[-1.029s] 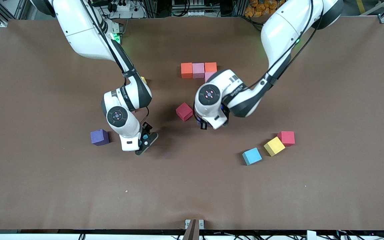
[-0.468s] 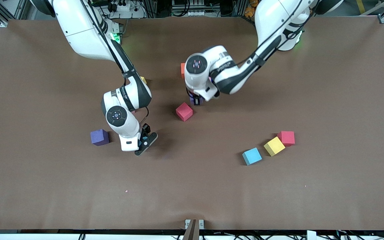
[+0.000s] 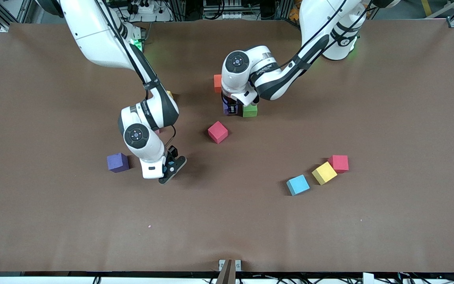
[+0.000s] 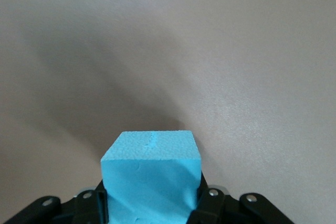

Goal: Form number 2 with 11 blocks
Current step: 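Hold purple in place with the left gripper while the right gripper carries cyan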

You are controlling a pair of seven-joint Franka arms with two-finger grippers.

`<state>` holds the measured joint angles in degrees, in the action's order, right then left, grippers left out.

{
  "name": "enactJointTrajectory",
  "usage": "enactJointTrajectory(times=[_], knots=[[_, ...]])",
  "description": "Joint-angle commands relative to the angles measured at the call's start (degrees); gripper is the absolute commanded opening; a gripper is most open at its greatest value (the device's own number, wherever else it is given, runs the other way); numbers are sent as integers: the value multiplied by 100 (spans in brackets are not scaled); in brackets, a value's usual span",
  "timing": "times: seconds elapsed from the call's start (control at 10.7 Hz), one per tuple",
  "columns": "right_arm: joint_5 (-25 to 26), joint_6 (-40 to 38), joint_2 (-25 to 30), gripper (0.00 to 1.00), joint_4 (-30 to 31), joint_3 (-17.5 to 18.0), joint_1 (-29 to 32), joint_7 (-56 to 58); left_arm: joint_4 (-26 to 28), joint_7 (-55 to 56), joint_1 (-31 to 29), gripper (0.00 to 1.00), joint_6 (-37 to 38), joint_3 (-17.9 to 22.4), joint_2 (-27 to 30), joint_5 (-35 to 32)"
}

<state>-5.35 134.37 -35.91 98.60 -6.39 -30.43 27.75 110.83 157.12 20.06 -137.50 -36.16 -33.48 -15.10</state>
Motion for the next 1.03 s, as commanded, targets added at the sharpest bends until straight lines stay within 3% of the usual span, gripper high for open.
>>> enactJointTrajectory(times=[0.0, 0.47, 0.94], knots=[[8, -550, 460, 44, 115, 51, -190, 203, 158, 582, -37, 7, -119, -14, 114, 16], [17, -1632, 1085, 44, 255, 51, -480, 1512, 167, 591, 16, 7, -286, 13, -44, -115], [61, -1441, 1928, 45, 1440, 42, -946, 1620, 229, 600, 16, 7, -286, 39, -158, -282]])
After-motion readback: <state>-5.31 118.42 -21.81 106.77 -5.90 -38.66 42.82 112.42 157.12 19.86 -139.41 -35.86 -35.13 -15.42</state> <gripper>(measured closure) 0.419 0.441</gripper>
